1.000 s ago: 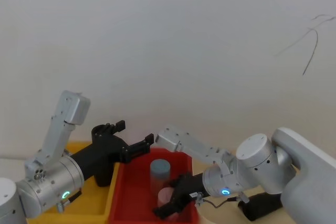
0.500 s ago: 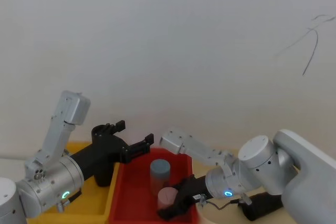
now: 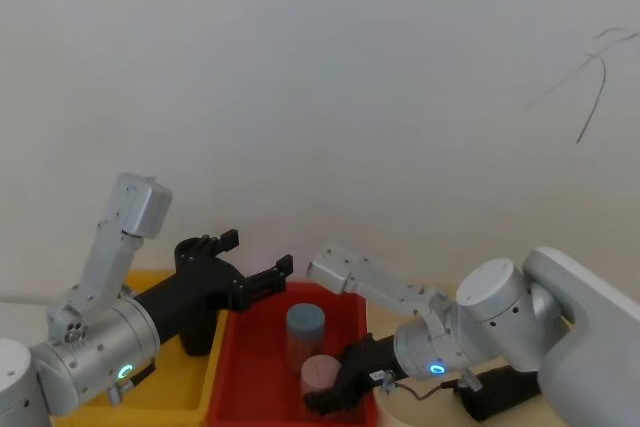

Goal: Pick up the garbage bag with the one hand and transfer it to the other hand.

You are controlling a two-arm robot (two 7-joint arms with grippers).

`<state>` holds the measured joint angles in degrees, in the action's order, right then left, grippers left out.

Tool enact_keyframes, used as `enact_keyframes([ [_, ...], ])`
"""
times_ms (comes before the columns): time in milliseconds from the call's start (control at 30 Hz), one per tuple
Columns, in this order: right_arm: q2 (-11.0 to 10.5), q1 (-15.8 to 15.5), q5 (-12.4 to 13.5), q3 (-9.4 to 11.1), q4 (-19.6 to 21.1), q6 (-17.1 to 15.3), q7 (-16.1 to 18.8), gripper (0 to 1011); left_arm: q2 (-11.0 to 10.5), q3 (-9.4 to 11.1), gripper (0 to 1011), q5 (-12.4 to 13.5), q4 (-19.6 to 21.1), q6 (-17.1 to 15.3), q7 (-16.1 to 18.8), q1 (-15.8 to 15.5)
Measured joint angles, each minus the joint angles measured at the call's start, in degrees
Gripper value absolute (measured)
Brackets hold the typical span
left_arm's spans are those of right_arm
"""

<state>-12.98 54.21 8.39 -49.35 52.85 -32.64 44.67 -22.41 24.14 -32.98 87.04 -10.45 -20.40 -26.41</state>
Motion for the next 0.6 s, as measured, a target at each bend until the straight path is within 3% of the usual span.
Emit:
enact_keyframes([
  [300, -1.23, -2.19, 1.17, 3.32, 4.16, -0.94, -2.66, 676, 0.00, 0.00, 1000, 0.00, 0.00, 0.00, 0.00, 0.00],
  [600, -4.13, -5.92, 4.14, 9.76, 13.33, -3.28, -8.06, 677, 0.00, 0.00, 1000, 0.00, 0.00, 0.00, 0.00, 0.00],
])
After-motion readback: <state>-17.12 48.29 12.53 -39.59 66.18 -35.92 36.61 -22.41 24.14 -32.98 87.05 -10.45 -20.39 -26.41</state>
